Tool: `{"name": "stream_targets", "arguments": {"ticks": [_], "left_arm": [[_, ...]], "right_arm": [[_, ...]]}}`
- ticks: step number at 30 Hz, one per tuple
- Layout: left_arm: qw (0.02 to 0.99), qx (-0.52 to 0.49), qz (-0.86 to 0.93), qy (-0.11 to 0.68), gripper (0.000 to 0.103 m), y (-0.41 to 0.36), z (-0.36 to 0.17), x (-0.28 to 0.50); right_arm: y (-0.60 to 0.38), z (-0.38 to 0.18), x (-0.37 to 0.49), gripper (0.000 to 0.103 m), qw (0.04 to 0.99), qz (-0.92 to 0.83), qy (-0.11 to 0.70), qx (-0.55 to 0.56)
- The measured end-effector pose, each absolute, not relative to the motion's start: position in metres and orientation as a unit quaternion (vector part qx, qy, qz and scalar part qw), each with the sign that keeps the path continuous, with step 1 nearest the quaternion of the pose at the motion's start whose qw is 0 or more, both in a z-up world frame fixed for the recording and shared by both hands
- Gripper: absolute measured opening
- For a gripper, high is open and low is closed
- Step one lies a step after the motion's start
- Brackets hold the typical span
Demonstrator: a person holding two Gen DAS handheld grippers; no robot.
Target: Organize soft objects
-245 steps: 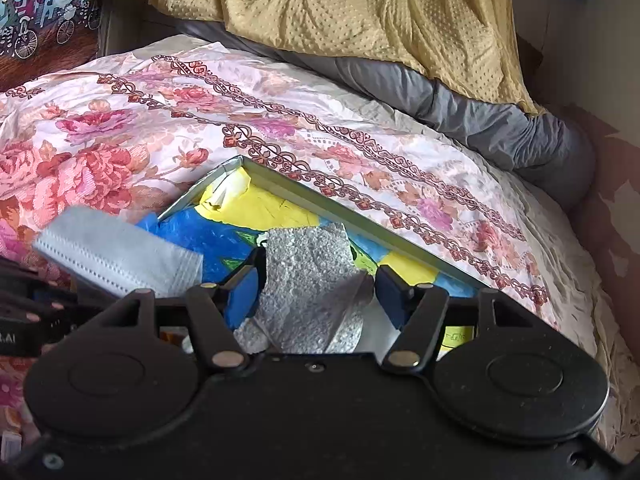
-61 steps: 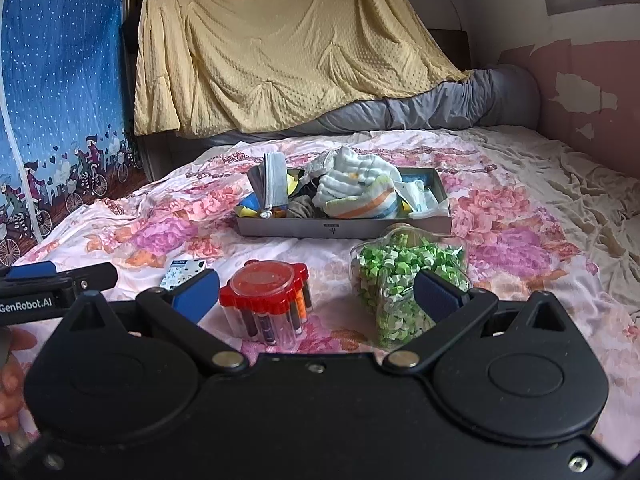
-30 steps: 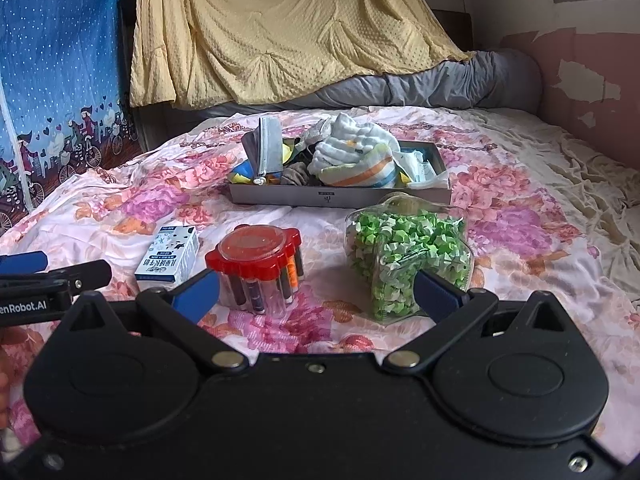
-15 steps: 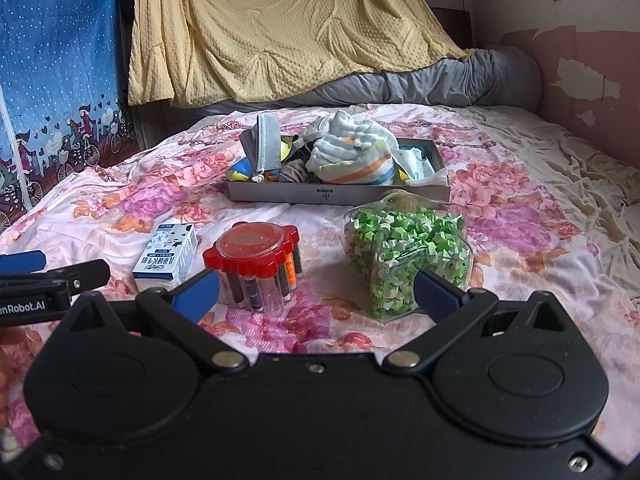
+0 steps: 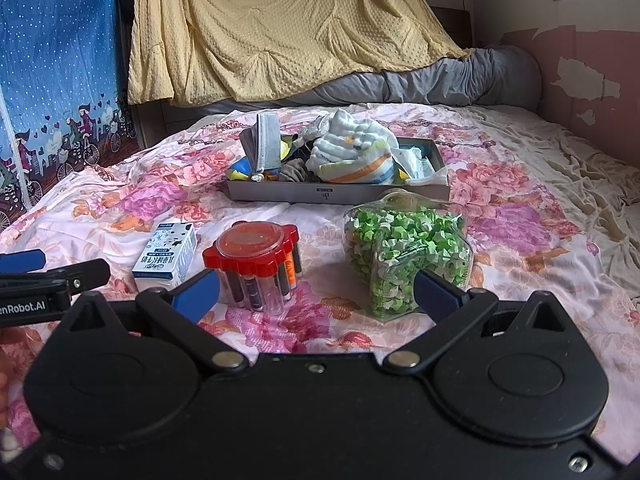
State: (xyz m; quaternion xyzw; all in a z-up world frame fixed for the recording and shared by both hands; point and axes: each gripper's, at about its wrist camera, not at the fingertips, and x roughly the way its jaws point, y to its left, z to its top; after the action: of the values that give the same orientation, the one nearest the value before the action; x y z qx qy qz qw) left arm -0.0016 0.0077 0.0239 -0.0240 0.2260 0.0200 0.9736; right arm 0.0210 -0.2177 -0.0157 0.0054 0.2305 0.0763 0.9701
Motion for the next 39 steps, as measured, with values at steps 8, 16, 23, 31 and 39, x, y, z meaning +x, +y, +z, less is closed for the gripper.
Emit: {"name": "stream_targets", "arguments": {"ticks": [8, 16, 23, 31, 39], "left_arm": [[0.974, -0.024, 0.020, 0.226, 0.102, 0.0075, 0.0234, -0.0016], [0.974, -0.024, 0.020, 0.226, 0.102, 0.0075, 0.0234, -0.0015], [0.974, -0.024, 0.020, 0.226, 0.102, 0.0073, 0.0242, -0.0014], [0.974, -0.024, 0.020, 0.226, 0.102, 0.0071, 0.0247, -0.0013], [0.972, -0.025, 0.025, 0.234, 0.102, 0.0074, 0.0215, 0.0001]], "right_arm": [[-0.2176, -0.0157, 0.0211, 0.103, 0.970, 0.076, 0.231, 0.005], [-0.2177, -0.0158, 0.0215, 0.103, 0.970, 0.076, 0.231, 0.005], [-0.2178, -0.0158, 0.0216, 0.102, 0.970, 0.076, 0.231, 0.005], [-0.2180, -0.0156, 0.0212, 0.103, 0.970, 0.076, 0.231, 0.005], [-0.2179, -0.0156, 0.0212, 0.103, 0.970, 0.076, 0.231, 0.005]]}}
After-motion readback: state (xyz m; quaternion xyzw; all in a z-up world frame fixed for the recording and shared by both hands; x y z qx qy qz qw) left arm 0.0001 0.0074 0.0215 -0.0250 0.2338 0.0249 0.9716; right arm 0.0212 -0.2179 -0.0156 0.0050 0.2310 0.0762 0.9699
